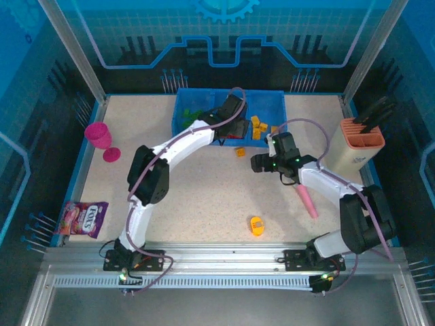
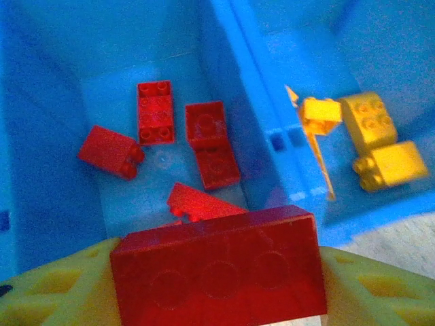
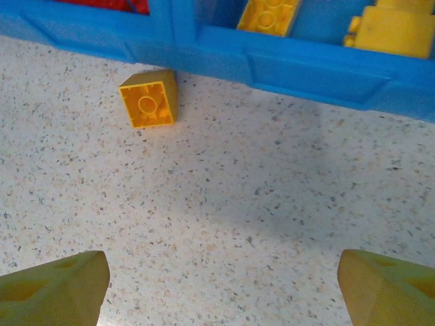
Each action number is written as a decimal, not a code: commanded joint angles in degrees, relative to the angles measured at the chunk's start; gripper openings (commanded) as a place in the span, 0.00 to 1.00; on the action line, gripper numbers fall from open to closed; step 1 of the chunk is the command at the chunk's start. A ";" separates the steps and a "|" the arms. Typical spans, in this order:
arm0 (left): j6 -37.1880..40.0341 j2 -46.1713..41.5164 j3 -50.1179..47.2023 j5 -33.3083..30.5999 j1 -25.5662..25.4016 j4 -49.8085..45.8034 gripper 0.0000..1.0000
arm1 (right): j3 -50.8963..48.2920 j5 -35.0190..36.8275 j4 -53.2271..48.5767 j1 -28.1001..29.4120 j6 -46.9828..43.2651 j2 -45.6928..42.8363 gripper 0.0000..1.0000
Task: Sort the legos into containers by color
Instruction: Place the lego in the container, then pick up the lego from the center of the table.
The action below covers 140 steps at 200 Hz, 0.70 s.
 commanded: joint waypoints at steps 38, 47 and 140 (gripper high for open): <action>0.57 6.88 4.97 -0.48 3.49 -0.58 0.66 | 0.32 3.92 8.27 6.27 -4.62 6.22 0.86; 0.31 6.53 4.12 0.23 3.76 0.34 0.67 | 0.50 4.75 9.40 7.12 -5.93 7.47 0.86; 2.13 -0.02 3.57 1.85 3.81 3.59 0.77 | 10.77 5.45 11.02 9.46 -5.53 20.02 0.85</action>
